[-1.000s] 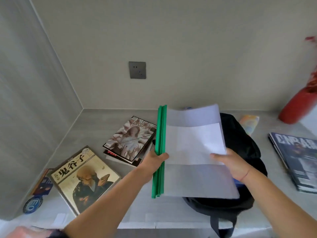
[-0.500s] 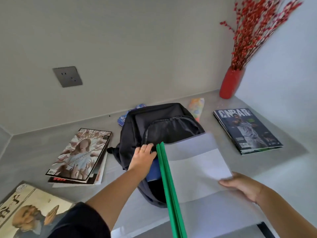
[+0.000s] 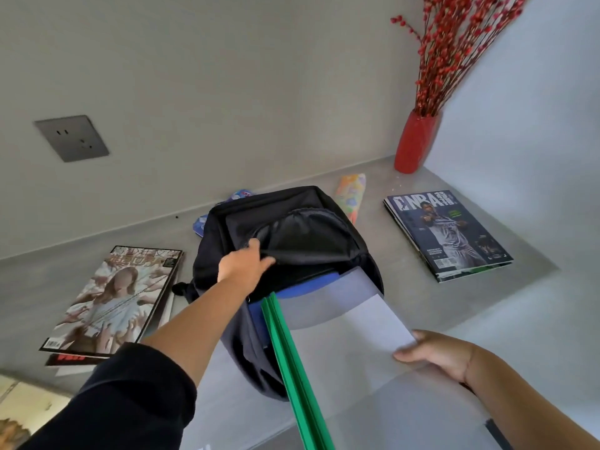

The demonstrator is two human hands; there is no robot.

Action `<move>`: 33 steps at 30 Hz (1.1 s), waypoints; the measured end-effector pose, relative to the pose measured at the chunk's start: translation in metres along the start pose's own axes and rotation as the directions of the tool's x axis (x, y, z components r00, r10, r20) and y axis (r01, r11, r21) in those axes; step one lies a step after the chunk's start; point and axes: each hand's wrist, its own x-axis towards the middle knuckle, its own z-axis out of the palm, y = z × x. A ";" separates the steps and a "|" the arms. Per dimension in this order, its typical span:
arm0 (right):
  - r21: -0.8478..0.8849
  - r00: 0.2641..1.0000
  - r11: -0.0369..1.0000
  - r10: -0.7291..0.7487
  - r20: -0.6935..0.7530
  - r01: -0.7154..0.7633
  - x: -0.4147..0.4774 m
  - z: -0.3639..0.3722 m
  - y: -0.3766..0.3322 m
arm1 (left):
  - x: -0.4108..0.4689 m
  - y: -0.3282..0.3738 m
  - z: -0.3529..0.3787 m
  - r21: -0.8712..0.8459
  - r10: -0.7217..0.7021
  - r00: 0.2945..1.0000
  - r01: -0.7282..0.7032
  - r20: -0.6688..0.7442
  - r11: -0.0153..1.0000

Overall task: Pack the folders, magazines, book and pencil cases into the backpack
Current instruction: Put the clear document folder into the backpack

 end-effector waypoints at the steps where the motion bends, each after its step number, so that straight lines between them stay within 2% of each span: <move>1: -0.011 1.000 1.000 0.004 0.006 -0.004 0.002 0.003 -0.002 | -0.002 0.005 0.003 0.145 0.068 0.996 -0.075 0.051 0.987; 3: -0.033 1.000 0.999 0.014 0.015 -0.014 0.008 0.008 -0.005 | -0.005 0.012 0.012 0.391 0.158 0.975 -0.208 0.155 0.897; 4: -0.044 1.000 0.999 0.022 0.020 -0.021 0.010 0.011 -0.006 | -0.006 0.014 0.018 0.454 0.185 0.967 -0.246 0.175 0.856; 8: -0.067 0.999 0.997 0.036 0.030 -0.034 0.016 0.013 -0.008 | -0.005 0.027 0.037 0.506 0.319 0.933 -0.360 0.169 0.784; 11: -0.070 0.998 0.997 0.036 0.050 -0.032 0.021 0.015 -0.009 | -0.003 0.041 0.041 0.548 0.301 0.930 -0.368 0.212 0.751; 14: -0.054 0.997 0.998 0.037 0.070 -0.033 0.026 0.015 -0.008 | 0.008 0.047 0.033 0.524 0.273 0.938 -0.347 0.215 0.778; 18: -0.033 0.994 0.998 0.059 0.091 -0.056 0.027 0.010 -0.006 | 0.015 0.046 0.014 0.452 0.322 0.937 -0.348 0.137 0.821; 26: -0.035 0.987 0.994 0.105 0.118 -0.102 0.036 0.008 -0.006 | 0.010 0.047 0.001 0.404 0.403 0.913 -0.394 0.067 0.826; 33: -0.015 0.972 0.990 0.142 0.189 -0.142 0.038 0.013 0.005 | 0.004 0.049 -0.001 0.258 0.354 0.934 -0.330 -0.050 0.908</move>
